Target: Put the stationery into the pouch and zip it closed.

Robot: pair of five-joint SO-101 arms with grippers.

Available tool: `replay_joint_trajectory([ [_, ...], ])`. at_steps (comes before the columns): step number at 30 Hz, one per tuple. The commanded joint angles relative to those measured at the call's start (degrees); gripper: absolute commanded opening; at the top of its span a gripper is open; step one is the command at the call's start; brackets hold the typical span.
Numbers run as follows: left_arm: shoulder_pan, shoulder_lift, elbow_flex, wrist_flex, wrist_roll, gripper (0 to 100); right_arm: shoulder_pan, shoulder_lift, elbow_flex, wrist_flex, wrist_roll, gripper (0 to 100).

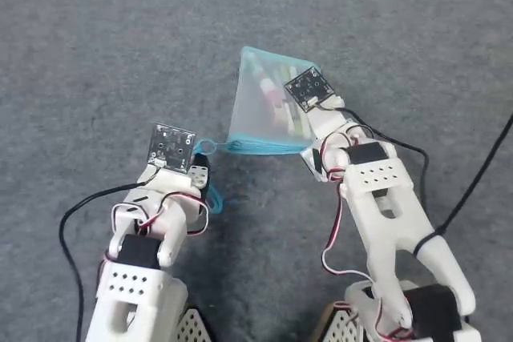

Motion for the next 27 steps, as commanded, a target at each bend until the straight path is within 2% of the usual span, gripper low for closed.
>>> replay_joint_trajectory([
  [1,-2.5,-0.2,-1.6,-1.8,-0.1,1,8.0,0.7,1.0,-0.2,0.4,0.6],
  [8,-1.6,-0.3,-1.4,-1.8,-0.1,1,7.8,1.1,1.1,-0.1,0.3,0.6],
  [12,4.7,-0.3,0.1,-1.6,-0.3,1,7.7,0.8,1.1,0.0,0.3,0.6],
  [16,9.9,-0.4,-0.7,2.0,-0.4,3,8.0,-0.3,3.3,0.0,0.3,0.6],
  [21,10.7,-0.4,-2.7,5.7,-0.4,14,7.6,-8.3,7.2,0.8,0.3,0.6],
  [27,10.2,-5.9,-5.1,12.3,-0.4,14,8.1,-18.2,11.0,4.9,0.3,0.6],
])
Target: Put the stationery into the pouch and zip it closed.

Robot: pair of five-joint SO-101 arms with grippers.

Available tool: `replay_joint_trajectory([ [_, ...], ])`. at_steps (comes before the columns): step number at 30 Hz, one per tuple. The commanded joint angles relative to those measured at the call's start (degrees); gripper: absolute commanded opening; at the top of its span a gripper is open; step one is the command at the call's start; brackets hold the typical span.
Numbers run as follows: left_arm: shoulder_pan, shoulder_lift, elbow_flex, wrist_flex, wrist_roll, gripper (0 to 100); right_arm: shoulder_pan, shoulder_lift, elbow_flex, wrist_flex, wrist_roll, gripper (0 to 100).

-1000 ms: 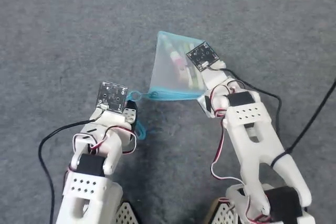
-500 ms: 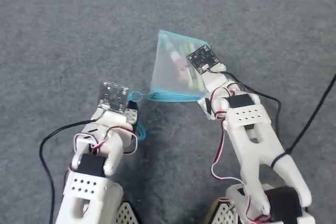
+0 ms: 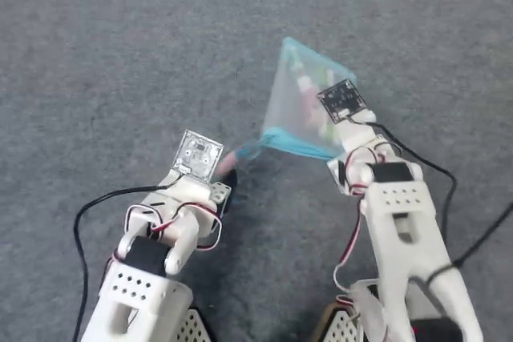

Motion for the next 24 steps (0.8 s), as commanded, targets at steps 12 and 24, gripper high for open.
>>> replay_joint_trajectory([
  [12,-6.2,-30.4,1.1,10.4,-2.4,15,1.5,-13.1,2.7,12.9,0.2,1.0],
  [24,-6.4,-29.0,1.6,8.1,-2.3,15,1.2,-34.7,3.2,23.0,-0.2,26.6],
])
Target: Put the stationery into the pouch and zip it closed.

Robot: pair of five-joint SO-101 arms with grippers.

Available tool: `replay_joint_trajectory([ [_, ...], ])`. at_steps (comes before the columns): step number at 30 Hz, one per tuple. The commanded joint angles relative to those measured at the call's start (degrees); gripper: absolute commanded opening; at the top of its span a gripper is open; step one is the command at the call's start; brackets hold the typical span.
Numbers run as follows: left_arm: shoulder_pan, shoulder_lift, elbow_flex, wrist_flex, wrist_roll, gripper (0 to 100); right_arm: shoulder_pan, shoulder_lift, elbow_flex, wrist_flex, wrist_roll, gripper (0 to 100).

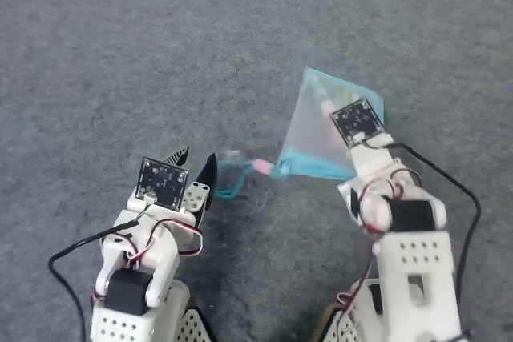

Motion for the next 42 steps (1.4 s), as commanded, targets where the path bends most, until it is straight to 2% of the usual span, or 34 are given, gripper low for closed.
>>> replay_joint_trajectory([
  [1,-0.4,-0.2,-0.5,-2.0,-0.6,15,0.0,-10.1,0.1,3.0,-0.1,26.2],
  [7,-0.4,-0.3,0.4,-2.3,-0.6,15,-0.4,-16.0,7.6,-0.9,0.1,25.3],
  [12,-0.4,-0.3,0.4,-2.3,-0.6,15,-0.4,-18.6,7.7,-0.5,0.0,25.6],
  [20,-0.4,-0.3,0.4,-2.3,-0.6,15,0.1,-33.0,10.1,0.0,-0.1,25.6],
  [28,-0.4,-0.3,0.4,-2.3,-0.6,15,-0.3,-33.5,11.8,0.8,0.4,25.1],
  [30,-0.4,-0.3,0.4,-2.3,-0.6,15,-0.4,-33.5,11.4,1.5,0.4,20.1],
  [32,-0.4,-0.3,0.4,-2.3,-0.6,15,-0.4,-33.5,11.0,1.6,1.0,3.2],
  [33,-0.4,-0.3,0.4,-2.3,-0.6,15,-0.3,-33.5,10.9,1.5,0.9,0.0],
  [39,-0.4,-0.3,0.4,-2.3,-0.6,15,-0.3,-32.7,10.5,2.0,0.6,29.2],
  [42,-0.4,-0.3,0.4,-2.3,-0.6,15,-0.3,-27.5,8.7,2.0,0.7,32.7],
])
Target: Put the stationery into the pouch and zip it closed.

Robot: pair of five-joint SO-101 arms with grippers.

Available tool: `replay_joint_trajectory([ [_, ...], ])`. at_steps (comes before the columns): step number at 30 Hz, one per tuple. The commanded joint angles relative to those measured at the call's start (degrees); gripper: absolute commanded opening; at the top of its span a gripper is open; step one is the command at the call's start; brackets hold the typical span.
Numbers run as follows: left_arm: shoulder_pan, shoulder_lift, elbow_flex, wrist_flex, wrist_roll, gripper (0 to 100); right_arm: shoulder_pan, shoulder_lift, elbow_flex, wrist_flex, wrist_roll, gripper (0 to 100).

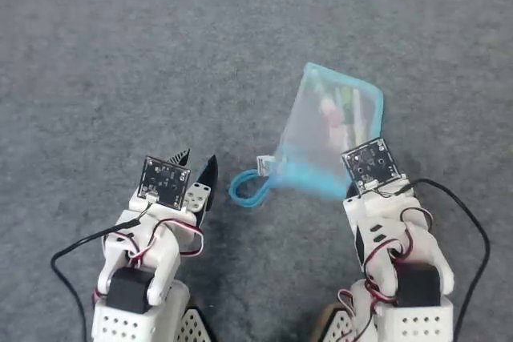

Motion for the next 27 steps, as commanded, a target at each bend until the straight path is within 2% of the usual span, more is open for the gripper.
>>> replay_joint_trajectory([
  [1,-0.4,-0.3,-0.7,-2.3,-0.6,15,-0.6,8.0,-5.0,0.2,0.5,32.0],
  [8,-0.4,-0.2,-0.7,-2.2,-0.6,15,-0.5,29.8,-15.2,-0.3,0.3,23.9],
  [15,-0.4,2.1,0.1,-6.8,0.3,15,4.1,50.3,-23.1,-3.0,-6.5,6.2],
  [21,0.2,21.7,-6.6,-11.3,0.3,15,12.6,64.6,-29.6,-8.5,-9.5,0.7],
  [27,5.6,47.9,-20.9,-15.6,0.5,15,13.2,77.1,-37.5,-14.1,-13.5,0.7],
])
